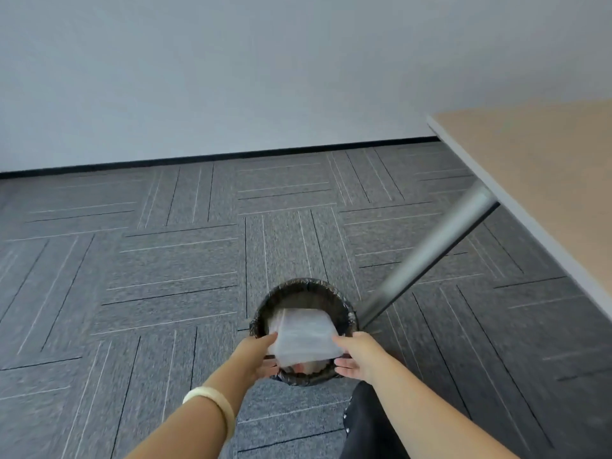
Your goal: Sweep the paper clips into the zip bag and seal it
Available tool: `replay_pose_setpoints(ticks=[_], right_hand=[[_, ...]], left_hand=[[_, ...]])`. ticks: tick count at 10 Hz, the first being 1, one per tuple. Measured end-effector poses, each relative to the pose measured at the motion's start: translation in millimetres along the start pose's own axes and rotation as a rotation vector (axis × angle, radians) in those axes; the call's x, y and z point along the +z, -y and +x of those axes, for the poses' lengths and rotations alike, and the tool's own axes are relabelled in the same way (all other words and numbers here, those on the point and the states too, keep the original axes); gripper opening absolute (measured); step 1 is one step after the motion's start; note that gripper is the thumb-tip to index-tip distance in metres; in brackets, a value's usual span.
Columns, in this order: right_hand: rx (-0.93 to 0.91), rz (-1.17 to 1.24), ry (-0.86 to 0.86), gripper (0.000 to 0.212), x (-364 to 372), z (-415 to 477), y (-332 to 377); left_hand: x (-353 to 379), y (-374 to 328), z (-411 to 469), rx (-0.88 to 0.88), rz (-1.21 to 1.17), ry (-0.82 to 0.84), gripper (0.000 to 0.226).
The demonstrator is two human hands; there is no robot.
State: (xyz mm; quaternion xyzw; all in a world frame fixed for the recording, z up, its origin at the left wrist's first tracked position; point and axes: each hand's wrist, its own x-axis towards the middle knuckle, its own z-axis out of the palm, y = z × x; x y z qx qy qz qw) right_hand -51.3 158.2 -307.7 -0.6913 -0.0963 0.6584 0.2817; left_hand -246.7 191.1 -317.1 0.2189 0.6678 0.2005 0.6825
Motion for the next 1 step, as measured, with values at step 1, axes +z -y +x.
replay_pose_setpoints(ticks=[1], right_hand=[[-0.019, 0.087, 0.043, 0.053, -6.5, 5.4, -0.6]], left_hand=[[4.4, 0.7, 3.8, 0.004, -0.028, -0.026, 0.063]])
